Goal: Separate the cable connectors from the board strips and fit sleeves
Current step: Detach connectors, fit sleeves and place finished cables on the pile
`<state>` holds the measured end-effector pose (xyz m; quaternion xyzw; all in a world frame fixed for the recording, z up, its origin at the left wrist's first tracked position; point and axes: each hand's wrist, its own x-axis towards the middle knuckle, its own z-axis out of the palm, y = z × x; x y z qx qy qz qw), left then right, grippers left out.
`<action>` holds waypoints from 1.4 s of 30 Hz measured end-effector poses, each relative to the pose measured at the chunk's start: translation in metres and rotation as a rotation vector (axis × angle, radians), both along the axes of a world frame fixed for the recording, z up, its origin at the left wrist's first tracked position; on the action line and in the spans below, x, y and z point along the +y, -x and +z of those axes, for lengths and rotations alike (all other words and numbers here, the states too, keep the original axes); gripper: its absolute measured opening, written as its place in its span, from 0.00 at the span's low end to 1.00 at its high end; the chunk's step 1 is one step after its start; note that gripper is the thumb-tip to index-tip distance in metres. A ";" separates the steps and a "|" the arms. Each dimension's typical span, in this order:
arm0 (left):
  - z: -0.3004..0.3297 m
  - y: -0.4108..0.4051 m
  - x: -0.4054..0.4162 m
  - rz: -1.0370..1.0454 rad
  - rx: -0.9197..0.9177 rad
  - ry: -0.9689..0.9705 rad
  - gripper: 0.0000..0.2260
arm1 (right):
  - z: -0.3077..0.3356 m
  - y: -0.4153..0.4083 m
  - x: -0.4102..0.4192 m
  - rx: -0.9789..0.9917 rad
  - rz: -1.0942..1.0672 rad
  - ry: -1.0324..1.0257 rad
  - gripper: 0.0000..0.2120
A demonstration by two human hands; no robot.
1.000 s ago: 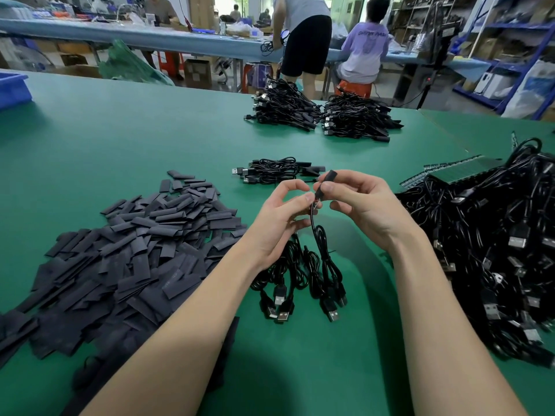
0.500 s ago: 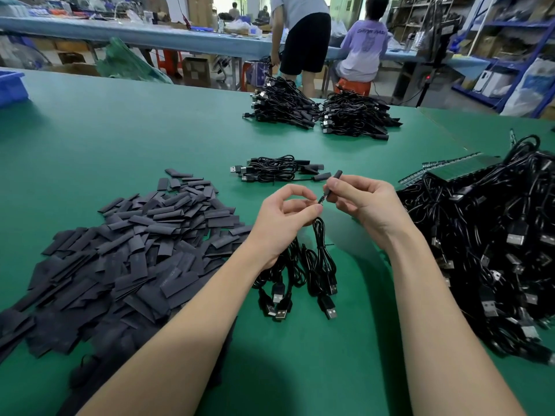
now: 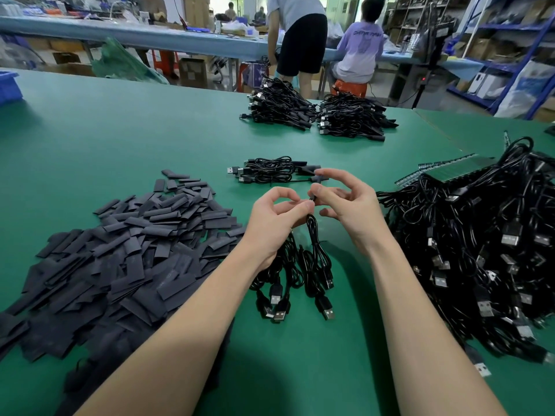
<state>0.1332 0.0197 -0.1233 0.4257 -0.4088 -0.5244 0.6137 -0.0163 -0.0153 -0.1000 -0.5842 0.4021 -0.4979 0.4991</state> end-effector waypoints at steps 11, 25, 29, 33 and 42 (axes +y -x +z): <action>-0.003 0.000 -0.005 0.045 0.032 -0.025 0.11 | -0.003 -0.010 0.003 -0.033 -0.102 0.042 0.12; -0.001 -0.001 -0.001 0.046 0.024 -0.019 0.11 | -0.001 -0.014 0.007 -0.066 -0.075 -0.027 0.11; 0.002 0.005 -0.002 0.009 -0.039 0.031 0.06 | 0.005 -0.017 0.005 -0.195 -0.058 -0.109 0.10; 0.004 0.007 -0.001 -0.061 -0.310 0.045 0.15 | 0.022 -0.011 0.000 -0.405 -0.116 -0.150 0.11; 0.036 -0.011 -0.018 0.025 -0.621 0.111 0.13 | 0.028 -0.004 -0.006 -0.602 -0.255 -0.206 0.14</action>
